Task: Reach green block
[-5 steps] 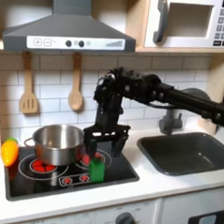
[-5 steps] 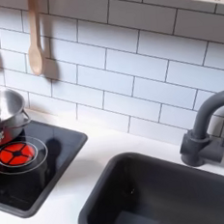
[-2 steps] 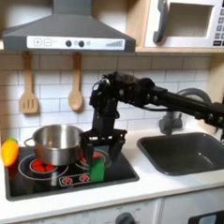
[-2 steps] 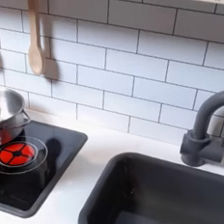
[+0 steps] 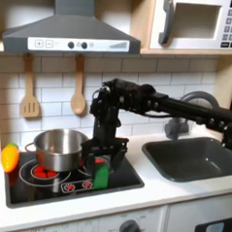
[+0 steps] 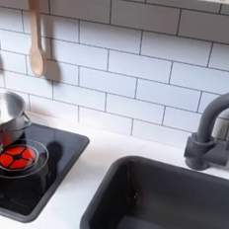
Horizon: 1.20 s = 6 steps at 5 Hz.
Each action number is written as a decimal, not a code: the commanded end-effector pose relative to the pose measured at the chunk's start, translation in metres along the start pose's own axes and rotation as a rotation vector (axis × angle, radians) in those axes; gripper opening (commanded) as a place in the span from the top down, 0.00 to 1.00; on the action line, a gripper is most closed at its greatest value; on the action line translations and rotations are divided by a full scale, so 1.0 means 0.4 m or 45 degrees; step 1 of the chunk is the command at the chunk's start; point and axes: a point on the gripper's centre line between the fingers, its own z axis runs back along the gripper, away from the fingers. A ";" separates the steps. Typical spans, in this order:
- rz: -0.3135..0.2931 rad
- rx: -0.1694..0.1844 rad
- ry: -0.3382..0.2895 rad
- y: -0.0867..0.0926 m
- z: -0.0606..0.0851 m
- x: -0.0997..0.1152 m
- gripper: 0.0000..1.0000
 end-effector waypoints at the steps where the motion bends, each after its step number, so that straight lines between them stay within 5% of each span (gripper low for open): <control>1: -0.017 -0.009 0.037 0.001 -0.034 0.003 0.00; 6: -0.007 -0.012 0.123 0.005 -0.098 0.002 0.00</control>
